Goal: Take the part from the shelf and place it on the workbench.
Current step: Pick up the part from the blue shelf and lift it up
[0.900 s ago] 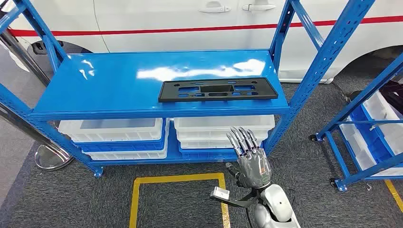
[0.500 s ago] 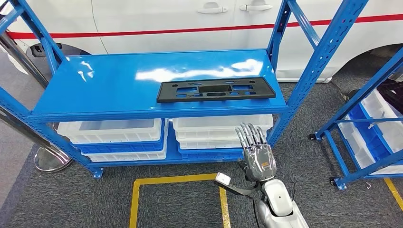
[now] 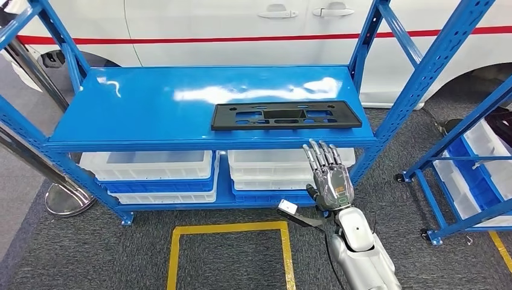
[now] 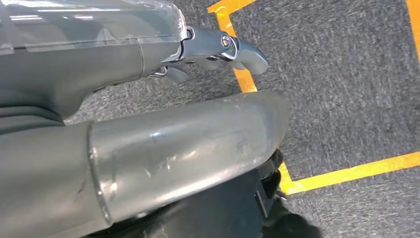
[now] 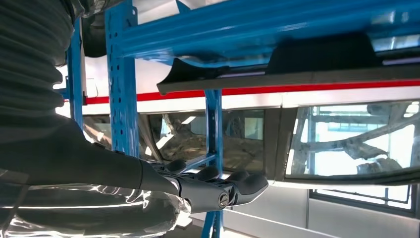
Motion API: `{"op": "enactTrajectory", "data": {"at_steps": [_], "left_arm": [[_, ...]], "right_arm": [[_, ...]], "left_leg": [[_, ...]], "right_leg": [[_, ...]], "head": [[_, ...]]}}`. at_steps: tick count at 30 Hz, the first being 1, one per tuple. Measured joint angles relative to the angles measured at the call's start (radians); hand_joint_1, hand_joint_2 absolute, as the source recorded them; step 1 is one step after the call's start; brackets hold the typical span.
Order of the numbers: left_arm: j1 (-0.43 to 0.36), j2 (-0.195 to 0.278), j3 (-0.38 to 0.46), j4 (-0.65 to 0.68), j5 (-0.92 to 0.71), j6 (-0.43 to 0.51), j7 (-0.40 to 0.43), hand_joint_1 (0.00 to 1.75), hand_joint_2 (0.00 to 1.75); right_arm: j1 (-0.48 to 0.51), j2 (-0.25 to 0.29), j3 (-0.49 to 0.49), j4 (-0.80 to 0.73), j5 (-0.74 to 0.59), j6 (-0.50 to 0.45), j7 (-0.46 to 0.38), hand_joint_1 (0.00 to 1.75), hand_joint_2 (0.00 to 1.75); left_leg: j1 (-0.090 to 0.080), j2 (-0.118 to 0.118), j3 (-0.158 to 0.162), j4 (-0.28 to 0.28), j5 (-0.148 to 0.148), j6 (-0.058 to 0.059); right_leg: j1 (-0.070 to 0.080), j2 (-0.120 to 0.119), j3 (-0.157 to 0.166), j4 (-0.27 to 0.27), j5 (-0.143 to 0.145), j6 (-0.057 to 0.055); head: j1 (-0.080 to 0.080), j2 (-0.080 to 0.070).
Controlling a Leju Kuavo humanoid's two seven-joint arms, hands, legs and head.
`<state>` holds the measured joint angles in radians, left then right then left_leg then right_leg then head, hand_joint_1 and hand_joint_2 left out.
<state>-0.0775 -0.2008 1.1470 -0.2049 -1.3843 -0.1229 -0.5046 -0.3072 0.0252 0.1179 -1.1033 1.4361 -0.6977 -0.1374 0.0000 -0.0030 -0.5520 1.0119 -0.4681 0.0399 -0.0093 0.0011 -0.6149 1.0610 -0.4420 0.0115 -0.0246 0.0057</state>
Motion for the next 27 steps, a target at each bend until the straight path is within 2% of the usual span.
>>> {"op": "enactTrajectory", "data": {"at_steps": [2, 4, 6, 7, 9, 10, 11, 12, 13, 14, 15, 16, 18, 20, 21, 22, 24, 25, 26, 27], "left_arm": [[-0.001, 0.000, -0.001, 0.000, 0.000, 0.000, -0.002, 0.00, 0.00], [-0.001, 0.001, -0.001, 0.000, 0.000, 0.001, -0.005, 0.00, 0.00], [-0.001, 0.002, -0.002, 0.000, 0.000, 0.002, -0.007, 0.00, 0.00], [-0.001, 0.003, -0.002, 0.000, 0.000, 0.002, -0.007, 0.00, 0.00], [-0.001, 0.003, -0.003, 0.000, 0.000, 0.004, -0.007, 0.00, 0.00], [0.001, 0.003, -0.004, 0.000, 0.000, 0.004, -0.008, 0.00, 0.00], [0.002, 0.003, -0.005, 0.000, 0.000, 0.005, -0.008, 0.00, 0.00], [0.003, 0.004, -0.005, 0.000, 0.000, 0.005, -0.008, 0.00, 0.00], [0.004, 0.004, -0.006, 0.000, 0.000, 0.005, -0.009, 0.00, 0.00], [0.004, 0.005, -0.006, 0.000, 0.000, 0.005, -0.009, 0.00, 0.00], [0.003, 0.005, -0.007, 0.000, 0.000, 0.005, -0.010, 0.00, 0.00], [0.002, 0.006, -0.007, 0.000, 0.000, 0.005, -0.011, 0.00, 0.00], [0.002, 0.006, -0.008, 0.000, -0.001, 0.006, -0.012, 0.00, 0.00], [0.003, 0.007, -0.008, 0.000, -0.001, 0.008, -0.012, 0.00, 0.00], [0.003, 0.007, -0.008, 0.000, -0.001, 0.009, -0.012, 0.00, 0.00], [0.002, 0.007, -0.008, 0.000, -0.001, 0.010, -0.011, 0.00, 0.00], [0.000, 0.007, -0.008, 0.000, -0.001, 0.011, -0.011, 0.00, 0.00], [0.000, 0.007, -0.009, 0.000, -0.001, 0.011, -0.010, 0.00, 0.00], [0.001, 0.007, -0.009, 0.000, -0.001, 0.011, -0.010, 0.00, 0.00], [0.002, 0.007, -0.009, 0.000, -0.001, 0.011, -0.010, 0.00, 0.00]], "right_arm": [[-0.004, 0.000, 0.000, 0.002, -0.007, 0.000, -0.008, 0.00, 1.75], [-0.005, -0.001, 0.000, 0.002, -0.017, -0.001, -0.021, 0.00, 1.75], [-0.007, -0.002, -0.002, 0.001, -0.025, -0.001, -0.033, 0.00, 1.75], [-0.008, -0.002, -0.003, 0.001, -0.029, -0.001, -0.039, 0.00, 1.75], [-0.007, -0.002, -0.007, 0.000, -0.035, -0.001, -0.051, 0.00, 1.75], [-0.005, -0.002, -0.010, 0.000, -0.038, -0.001, -0.057, 0.00, 1.75], [-0.004, -0.002, -0.013, 0.000, -0.040, -0.001, -0.063, 0.00, 1.75], [-0.002, -0.002, -0.017, 0.000, -0.042, -0.001, -0.068, 0.00, 1.75], [-0.001, -0.002, -0.020, 0.000, -0.044, -0.001, -0.071, 0.00, 1.75], [-0.001, -0.002, -0.022, -0.001, -0.046, -0.001, -0.074, 0.00, 1.75], [-0.001, -0.002, -0.025, -0.002, -0.047, -0.001, -0.077, 0.00, 1.75], [0.000, -0.002, -0.027, -0.004, -0.049, -0.001, -0.081, 0.00, 1.75], [0.002, -0.001, -0.032, -0.009, -0.055, -0.001, -0.094, 0.00, 1.75], [0.004, 0.002, -0.039, -0.015, -0.071, -0.002, -0.114, 0.00, 1.75], [0.004, 0.004, -0.045, -0.019, -0.082, -0.002, -0.128, 0.00, 1.75], [0.005, 0.007, -0.052, -0.023, -0.093, -0.002, -0.143, 0.00, 1.75], [0.011, 0.012, -0.066, -0.027, -0.106, -0.002, -0.169, 0.00, 1.75], [0.016, 0.014, -0.072, -0.028, -0.108, -0.002, -0.178, 0.00, 1.75], [0.020, 0.016, -0.076, -0.028, -0.109, -0.002, -0.183, 0.00, 1.75], [0.024, 0.017, -0.080, -0.030, -0.109, -0.002, -0.186, 0.00, 1.75]], "left_leg": [[-0.002, 0.000, -0.001, 0.001, -0.004, -0.009], [-0.002, 0.001, 0.002, 0.001, -0.009, -0.020], [0.000, 0.002, -0.014, 0.043, -0.032, -0.032], [0.003, 0.002, -0.040, 0.093, -0.054, -0.037], [0.008, 0.002, -0.115, 0.219, -0.093, -0.044], [0.010, 0.002, -0.145, 0.260, -0.096, -0.046], [0.011, 0.002, -0.158, 0.266, -0.079, -0.047], [0.011, 0.002, -0.152, 0.235, -0.045, -0.046], [0.011, 0.002, -0.130, 0.173, 0.000, -0.042], [0.010, 0.002, -0.104, 0.111, 0.031, -0.037], [0.007, 0.002, -0.080, 0.056, 0.049, -0.032], [0.004, 0.001, -0.065, 0.024, 0.055, -0.026], [0.001, 0.001, -0.056, 0.006, 0.047, -0.019], [0.006, 0.001, -0.048, -0.003, 0.048, -0.012], [0.009, 0.002, -0.044, -0.008, 0.047, -0.007], [0.010, 0.002, -0.040, -0.011, 0.046, -0.002], [0.009, 0.002, -0.037, -0.011, 0.040, 0.005], [0.009, 0.001, -0.034, -0.010, 0.036, 0.007], [0.009, 0.001, -0.030, -0.008, 0.032, 0.007], [0.009, 0.000, -0.024, -0.007, 0.026, 0.006]], "right_leg": [[0.005, 0.000, 0.012, -0.028, -0.006, -0.006], [0.001, 0.002, 0.017, -0.037, -0.007, -0.015], [-0.006, 0.002, 0.030, -0.047, -0.008, -0.025], [-0.006, 0.001, 0.037, -0.050, -0.010, -0.030], [-0.005, 0.000, 0.046, -0.050, -0.018, -0.036], [-0.005, 0.000, 0.051, -0.049, -0.023, -0.037], [-0.004, 0.001, 0.057, -0.048, -0.029, -0.036], [-0.004, 0.002, 0.064, -0.046, -0.036, -0.034], [-0.004, 0.003, 0.072, -0.045, -0.043, -0.032], [-0.004, 0.003, 0.079, -0.044, -0.050, -0.029], [-0.002, 0.004, 0.083, -0.043, -0.056, -0.024], [-0.001, 0.003, 0.086, -0.044, -0.059, -0.018], [0.000, 0.004, 0.088, -0.048, -0.062, -0.007], [-0.002, 0.003, 0.090, -0.042, -0.072, 0.002], [-0.002, 0.003, 0.078, -0.016, -0.087, 0.006], [-0.004, 0.003, 0.053, 0.033, -0.110, 0.009], [-0.004, 0.002, -0.026, 0.167, -0.159, 0.013], [-0.005, 0.002, -0.062, 0.218, -0.166, 0.015], [-0.005, 0.002, -0.082, 0.234, -0.153, 0.016], [-0.006, 0.002, -0.082, 0.211, -0.120, 0.015]], "head": [[0.000, 0.000], [0.000, 0.000], [0.000, 0.000], [-0.001, 0.000], [-0.002, 0.000], [-0.002, 0.000], [-0.001, 0.000], [-0.002, 0.000], [-0.002, 0.000], [-0.002, 0.000], [-0.002, 0.000], [-0.001, 0.000], [-0.001, 0.000], [-0.001, 0.000], [-0.001, 0.000], [-0.001, 0.000], [-0.001, 0.000], [-0.001, 0.000], [-0.001, 0.000], [-0.001, 0.000]]}}
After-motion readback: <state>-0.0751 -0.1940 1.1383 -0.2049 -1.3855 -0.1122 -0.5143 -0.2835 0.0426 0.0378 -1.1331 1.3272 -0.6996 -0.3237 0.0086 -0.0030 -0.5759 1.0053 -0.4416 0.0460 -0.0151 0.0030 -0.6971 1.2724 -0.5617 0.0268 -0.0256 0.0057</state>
